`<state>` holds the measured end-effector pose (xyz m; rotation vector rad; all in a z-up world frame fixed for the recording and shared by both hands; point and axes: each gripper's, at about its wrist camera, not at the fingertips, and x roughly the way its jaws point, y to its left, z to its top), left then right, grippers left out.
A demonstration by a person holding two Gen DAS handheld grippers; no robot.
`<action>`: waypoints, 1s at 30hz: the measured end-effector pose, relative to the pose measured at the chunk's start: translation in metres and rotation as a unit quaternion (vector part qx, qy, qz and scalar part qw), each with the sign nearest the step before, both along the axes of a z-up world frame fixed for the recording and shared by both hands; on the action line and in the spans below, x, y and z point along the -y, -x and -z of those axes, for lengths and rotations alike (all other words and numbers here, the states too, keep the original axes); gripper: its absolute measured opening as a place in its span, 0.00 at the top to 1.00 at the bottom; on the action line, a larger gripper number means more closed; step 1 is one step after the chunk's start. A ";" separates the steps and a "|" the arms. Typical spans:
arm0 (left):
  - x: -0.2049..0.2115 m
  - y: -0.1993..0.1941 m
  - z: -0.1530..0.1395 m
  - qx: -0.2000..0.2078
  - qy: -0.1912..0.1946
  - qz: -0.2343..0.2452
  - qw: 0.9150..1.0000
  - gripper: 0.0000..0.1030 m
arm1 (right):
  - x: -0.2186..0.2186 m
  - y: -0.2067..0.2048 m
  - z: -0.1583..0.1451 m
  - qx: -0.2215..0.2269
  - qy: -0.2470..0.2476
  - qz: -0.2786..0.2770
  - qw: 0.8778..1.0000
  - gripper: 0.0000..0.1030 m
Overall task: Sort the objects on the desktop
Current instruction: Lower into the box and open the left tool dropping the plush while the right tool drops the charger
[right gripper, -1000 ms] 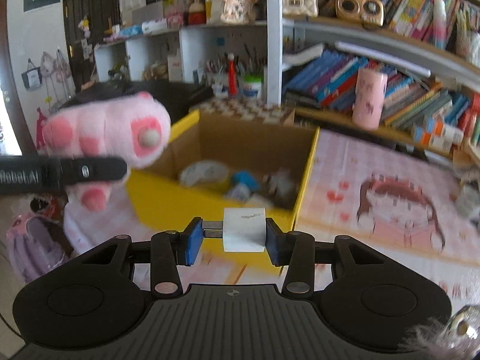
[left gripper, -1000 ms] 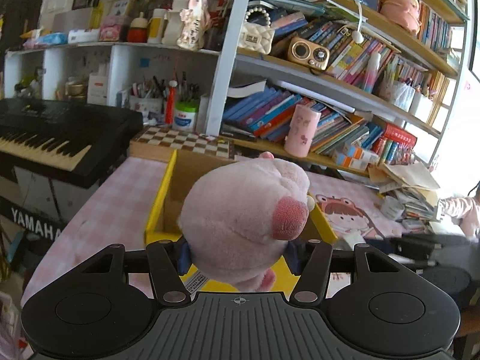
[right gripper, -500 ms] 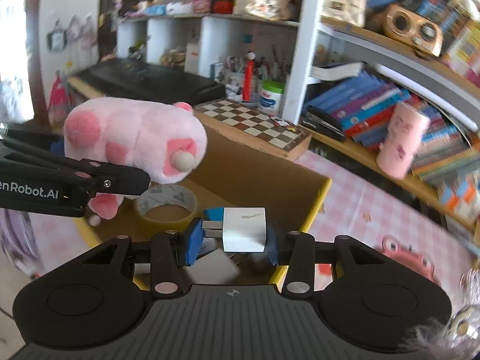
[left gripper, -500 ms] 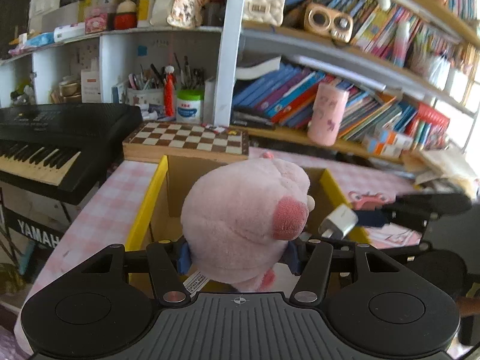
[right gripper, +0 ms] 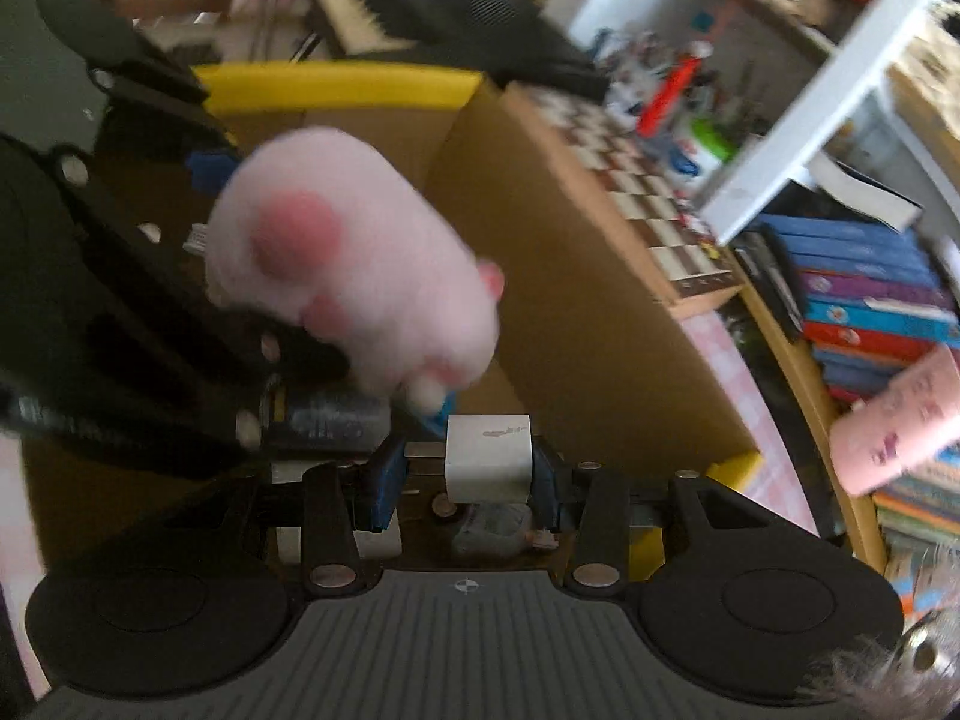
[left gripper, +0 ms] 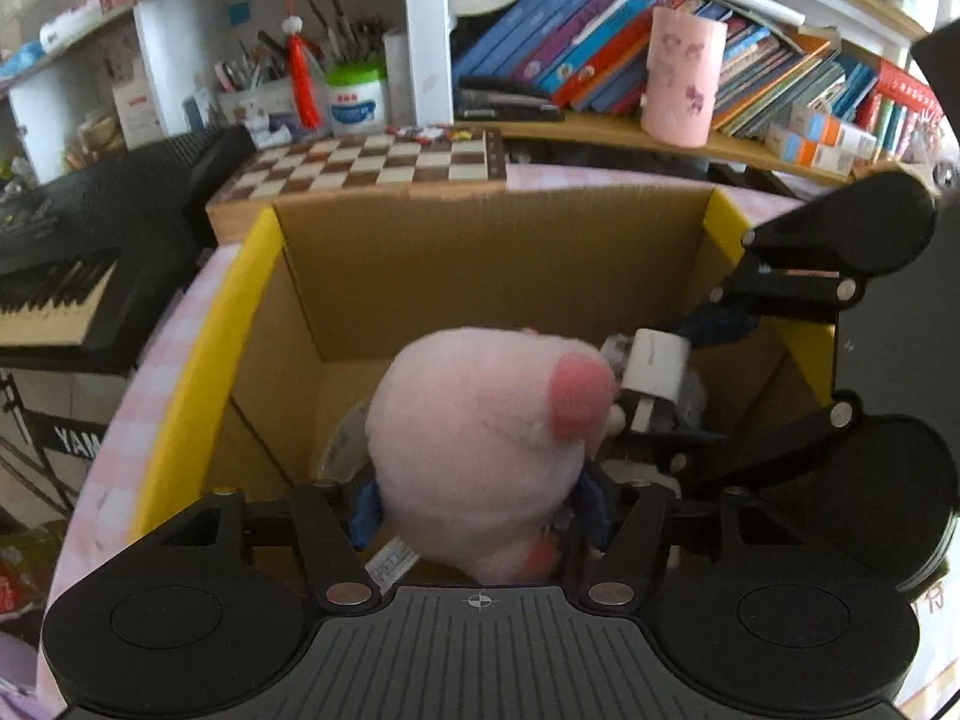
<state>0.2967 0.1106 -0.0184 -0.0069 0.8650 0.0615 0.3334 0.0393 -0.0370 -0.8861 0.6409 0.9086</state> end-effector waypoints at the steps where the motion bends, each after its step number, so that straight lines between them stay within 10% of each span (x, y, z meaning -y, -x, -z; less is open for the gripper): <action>1: 0.001 0.001 0.000 0.001 -0.002 0.001 1.000 0.37 | -0.002 0.001 0.002 0.003 0.014 -0.009 1.000 0.61; 18: 0.010 0.029 -0.040 0.077 -0.020 0.005 0.997 0.11 | 0.005 0.009 -0.001 0.021 0.021 0.003 1.000 0.52; 30: -0.003 0.077 -0.079 0.152 0.007 -0.024 0.988 0.09 | 0.045 0.040 -0.061 0.064 -0.119 0.094 0.986 0.35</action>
